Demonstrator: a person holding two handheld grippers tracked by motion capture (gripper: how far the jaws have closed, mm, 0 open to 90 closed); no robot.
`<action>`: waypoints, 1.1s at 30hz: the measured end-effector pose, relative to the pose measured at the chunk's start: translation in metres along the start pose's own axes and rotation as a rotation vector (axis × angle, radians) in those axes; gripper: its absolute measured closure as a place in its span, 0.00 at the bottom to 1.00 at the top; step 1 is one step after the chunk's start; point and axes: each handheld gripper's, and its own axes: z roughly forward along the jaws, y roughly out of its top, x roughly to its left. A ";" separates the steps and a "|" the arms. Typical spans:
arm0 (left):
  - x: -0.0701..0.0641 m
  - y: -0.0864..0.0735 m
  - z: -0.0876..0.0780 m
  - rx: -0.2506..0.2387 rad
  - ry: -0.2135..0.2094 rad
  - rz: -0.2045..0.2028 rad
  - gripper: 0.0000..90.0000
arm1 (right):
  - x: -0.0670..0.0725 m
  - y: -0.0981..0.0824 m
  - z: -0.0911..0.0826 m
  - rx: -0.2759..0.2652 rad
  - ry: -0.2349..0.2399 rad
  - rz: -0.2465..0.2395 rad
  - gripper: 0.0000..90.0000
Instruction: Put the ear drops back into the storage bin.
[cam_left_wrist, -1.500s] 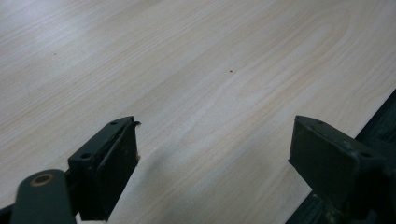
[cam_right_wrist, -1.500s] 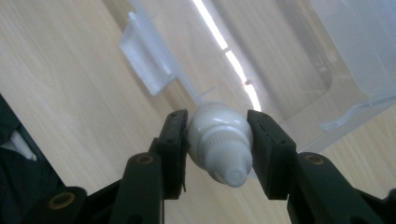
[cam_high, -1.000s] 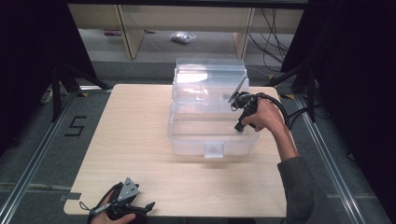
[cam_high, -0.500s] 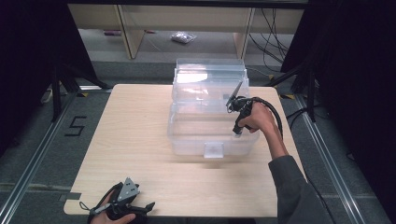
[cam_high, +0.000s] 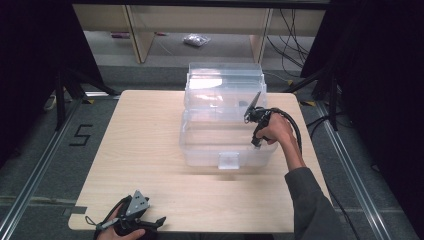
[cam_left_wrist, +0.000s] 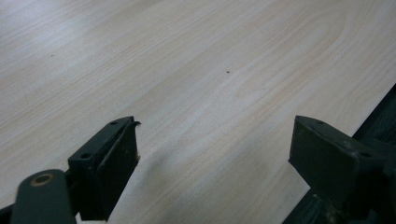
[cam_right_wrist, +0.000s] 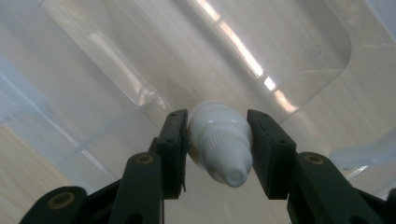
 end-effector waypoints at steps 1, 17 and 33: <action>0.001 0.000 0.000 0.006 -0.001 0.008 0.17 | -0.001 0.000 0.001 -0.004 0.005 0.002 0.67; 0.000 0.000 0.000 0.000 -0.001 0.001 0.17 | -0.004 0.000 0.024 0.005 0.029 0.028 0.67; 0.000 0.000 0.000 -0.001 -0.001 0.001 0.17 | -0.003 0.003 0.035 0.032 0.019 0.021 0.67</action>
